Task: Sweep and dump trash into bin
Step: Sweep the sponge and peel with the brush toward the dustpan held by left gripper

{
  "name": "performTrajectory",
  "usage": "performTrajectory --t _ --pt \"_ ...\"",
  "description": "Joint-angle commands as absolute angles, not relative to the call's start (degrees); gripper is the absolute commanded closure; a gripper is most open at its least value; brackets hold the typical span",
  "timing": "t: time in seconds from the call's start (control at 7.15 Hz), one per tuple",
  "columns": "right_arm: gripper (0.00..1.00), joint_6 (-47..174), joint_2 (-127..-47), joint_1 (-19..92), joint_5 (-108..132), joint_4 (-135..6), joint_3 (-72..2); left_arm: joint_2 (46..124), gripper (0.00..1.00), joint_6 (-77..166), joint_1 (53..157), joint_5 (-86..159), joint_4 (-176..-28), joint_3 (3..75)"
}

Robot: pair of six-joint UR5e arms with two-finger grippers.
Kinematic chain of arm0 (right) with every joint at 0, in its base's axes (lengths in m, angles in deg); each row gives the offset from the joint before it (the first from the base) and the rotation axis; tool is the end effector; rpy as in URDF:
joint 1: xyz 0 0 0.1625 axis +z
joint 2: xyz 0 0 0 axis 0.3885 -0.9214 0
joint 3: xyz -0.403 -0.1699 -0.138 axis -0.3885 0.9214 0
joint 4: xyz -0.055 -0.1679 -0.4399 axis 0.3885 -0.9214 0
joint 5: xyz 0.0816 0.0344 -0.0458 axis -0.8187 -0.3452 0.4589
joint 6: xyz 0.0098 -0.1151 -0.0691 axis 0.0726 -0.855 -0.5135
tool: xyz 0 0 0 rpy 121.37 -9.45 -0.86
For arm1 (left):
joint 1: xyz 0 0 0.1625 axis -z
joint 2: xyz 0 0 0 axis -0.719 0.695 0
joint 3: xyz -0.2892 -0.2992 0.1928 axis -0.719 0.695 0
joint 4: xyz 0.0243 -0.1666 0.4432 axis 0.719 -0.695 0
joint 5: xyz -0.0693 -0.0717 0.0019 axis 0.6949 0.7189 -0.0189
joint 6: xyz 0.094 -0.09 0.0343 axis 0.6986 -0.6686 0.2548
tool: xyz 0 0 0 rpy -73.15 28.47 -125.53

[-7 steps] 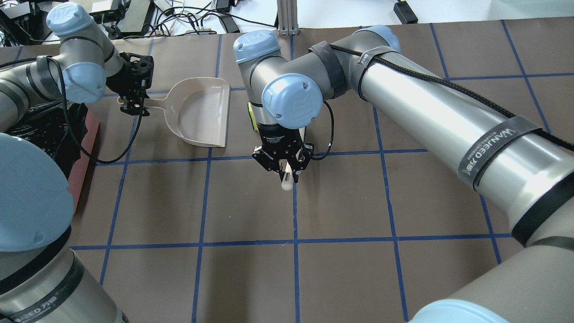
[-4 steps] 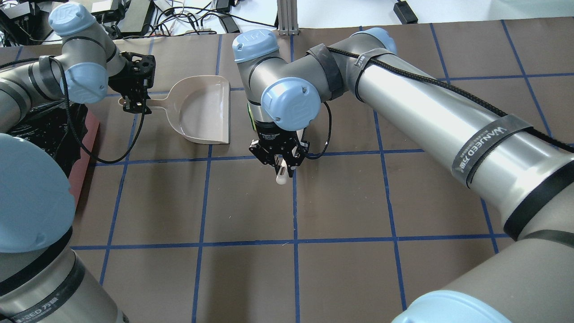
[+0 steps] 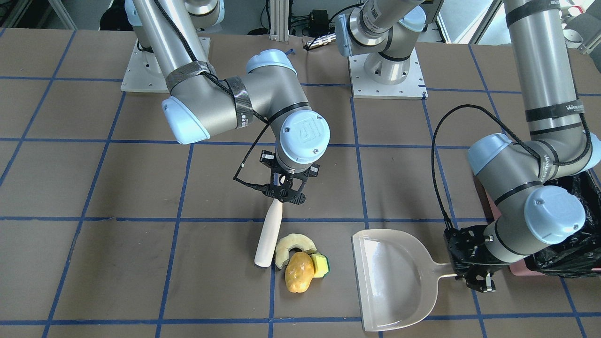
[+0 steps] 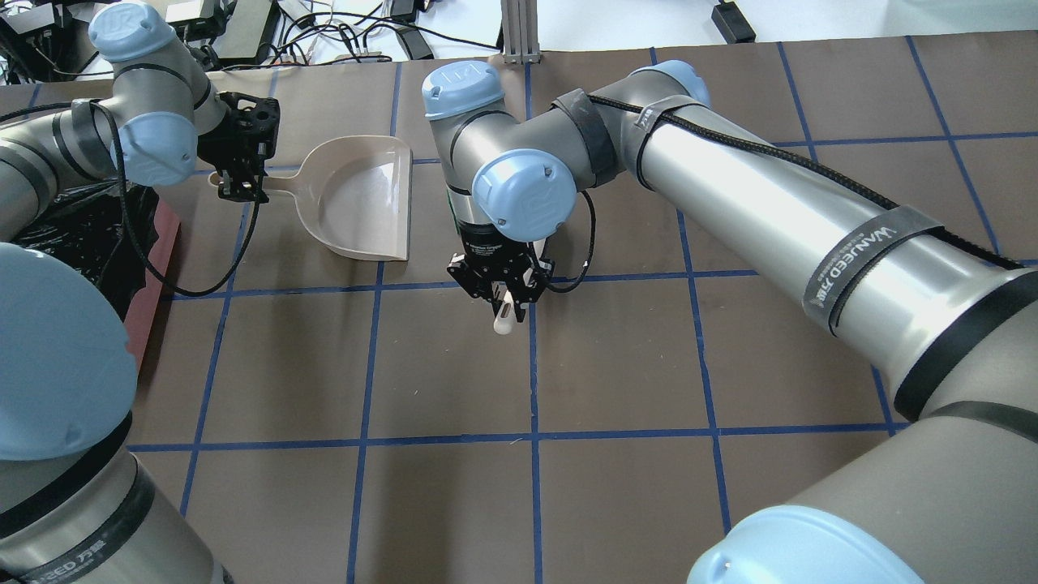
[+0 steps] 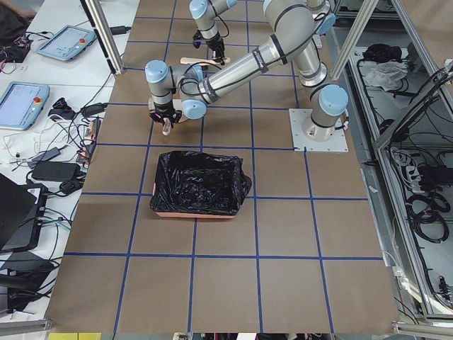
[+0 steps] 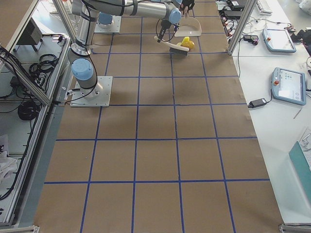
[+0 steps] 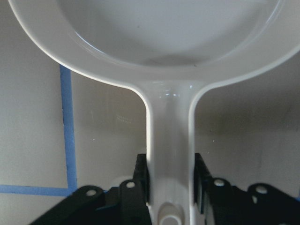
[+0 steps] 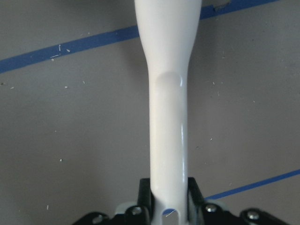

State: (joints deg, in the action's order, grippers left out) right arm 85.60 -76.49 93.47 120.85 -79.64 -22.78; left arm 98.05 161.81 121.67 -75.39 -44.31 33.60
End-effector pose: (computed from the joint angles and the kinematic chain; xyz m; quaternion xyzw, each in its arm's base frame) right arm 0.4434 -0.5718 0.2290 -0.1148 -0.9784 -0.1620 0.0583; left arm 0.0578 -0.7647 0.2006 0.6954 0.7181 -0.0124 0.0227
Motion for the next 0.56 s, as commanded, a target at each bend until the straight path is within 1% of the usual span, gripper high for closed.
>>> performTrajectory --t 0.0,0.42 --pt "1.0 85.6 -76.4 93.7 119.6 -80.2 -22.6 97.4 0.77 162.1 122.4 -75.5 -44.0 33.6" --pt "1.0 85.8 -75.8 93.9 117.8 -84.0 -22.5 97.3 0.77 162.3 122.7 -75.5 -44.1 33.7"
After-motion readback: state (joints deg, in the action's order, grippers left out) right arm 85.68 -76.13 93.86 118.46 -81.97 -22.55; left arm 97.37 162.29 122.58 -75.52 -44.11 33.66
